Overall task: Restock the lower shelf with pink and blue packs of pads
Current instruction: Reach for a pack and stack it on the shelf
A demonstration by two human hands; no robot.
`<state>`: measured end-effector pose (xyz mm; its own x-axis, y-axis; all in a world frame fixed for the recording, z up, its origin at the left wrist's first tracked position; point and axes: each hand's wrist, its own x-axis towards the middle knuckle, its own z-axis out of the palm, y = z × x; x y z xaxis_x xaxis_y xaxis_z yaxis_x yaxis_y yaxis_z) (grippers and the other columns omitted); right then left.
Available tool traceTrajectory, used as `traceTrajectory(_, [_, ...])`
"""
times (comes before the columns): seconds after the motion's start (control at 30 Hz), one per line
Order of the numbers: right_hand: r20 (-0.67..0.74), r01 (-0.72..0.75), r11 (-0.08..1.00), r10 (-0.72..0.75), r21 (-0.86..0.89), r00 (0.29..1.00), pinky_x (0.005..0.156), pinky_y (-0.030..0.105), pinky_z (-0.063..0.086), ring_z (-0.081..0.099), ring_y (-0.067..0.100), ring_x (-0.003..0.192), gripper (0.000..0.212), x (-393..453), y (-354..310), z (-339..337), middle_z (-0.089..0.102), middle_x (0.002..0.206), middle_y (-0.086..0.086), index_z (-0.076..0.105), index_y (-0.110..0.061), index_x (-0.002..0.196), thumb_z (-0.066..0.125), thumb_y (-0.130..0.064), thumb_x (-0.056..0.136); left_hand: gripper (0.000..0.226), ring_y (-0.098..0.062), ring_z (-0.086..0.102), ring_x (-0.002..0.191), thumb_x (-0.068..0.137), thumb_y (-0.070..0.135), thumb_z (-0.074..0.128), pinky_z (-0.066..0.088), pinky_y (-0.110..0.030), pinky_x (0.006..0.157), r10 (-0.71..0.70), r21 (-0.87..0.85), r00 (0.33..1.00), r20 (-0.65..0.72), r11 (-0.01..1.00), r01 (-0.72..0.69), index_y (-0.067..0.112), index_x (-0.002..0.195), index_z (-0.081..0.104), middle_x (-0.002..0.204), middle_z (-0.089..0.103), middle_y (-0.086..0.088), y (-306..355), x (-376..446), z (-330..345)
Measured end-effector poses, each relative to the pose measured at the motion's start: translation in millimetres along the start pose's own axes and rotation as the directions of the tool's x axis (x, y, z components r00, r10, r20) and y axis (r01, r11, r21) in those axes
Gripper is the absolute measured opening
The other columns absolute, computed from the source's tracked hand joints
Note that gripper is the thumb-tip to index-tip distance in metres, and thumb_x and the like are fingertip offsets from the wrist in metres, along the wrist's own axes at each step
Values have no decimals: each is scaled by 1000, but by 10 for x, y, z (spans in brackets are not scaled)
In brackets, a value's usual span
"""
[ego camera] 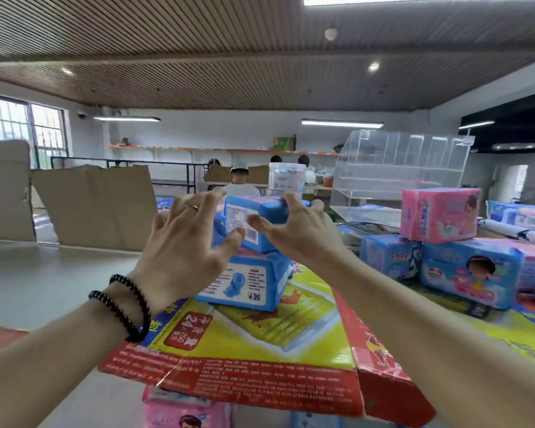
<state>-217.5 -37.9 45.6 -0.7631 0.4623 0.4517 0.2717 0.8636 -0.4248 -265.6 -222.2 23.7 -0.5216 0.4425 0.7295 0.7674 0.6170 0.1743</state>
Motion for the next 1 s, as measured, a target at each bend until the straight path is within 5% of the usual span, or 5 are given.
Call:
traceTrajectory(0.27, [22, -28, 995, 26, 97, 999, 78, 37, 45, 57, 36, 108, 77, 40, 49, -9, 39, 125, 12, 31, -36, 143, 60, -71, 81, 62, -18, 29, 139, 95, 58, 45, 27, -45, 108, -10, -78, 1000, 6, 997, 10, 33, 148, 24, 152, 42, 3, 68, 80, 160])
traceTrajectory(0.5, [-56, 50, 985, -41, 163, 998, 75, 34, 41, 48, 29, 91, 96, -28, 98, -102, 42, 124, 13, 13, -45, 152, 69, -67, 77, 65, -21, 38, 138, 96, 56, 53, 34, -45, 111, -165, -432, 985, 45, 886, 168, 38, 149, 20, 151, 41, 5, -39, 192, 233])
traceTrajectory(0.63, [-140, 126, 972, -99, 198, 985, 86, 40, 50, 55, 34, 107, 91, -153, 162, -244, 45, 124, 11, 20, -48, 149, 70, -65, 75, 67, -21, 52, 128, 85, 70, 50, 44, -56, 106, -296, -592, 941, 165, 733, 335, 43, 142, 29, 136, 48, 8, -166, 195, 135])
traceTrajectory(0.8, [-251, 248, 935, -184, 253, 950, 75, 29, 38, 54, 20, 102, 87, -354, 163, -446, 50, 121, 3, 27, -49, 145, 71, -62, 71, 75, -26, 65, 104, 71, 82, 52, 53, -51, 94, -392, -730, 878, 274, 509, 455, 30, 126, 47, 124, 61, -8, -189, 201, 16])
traceTrajectory(1.0, [-299, 400, 905, -346, 143, 889, 72, 23, 37, 47, 8, 97, 91, -708, 138, -534, 46, 120, -4, 28, -45, 149, 71, -62, 71, 34, -26, 73, 74, 101, 56, 42, 61, -36, 70, -324, -860, 852, 412, 171, 481, 29, 114, 59, 109, 67, -12, -127, 219, -97])
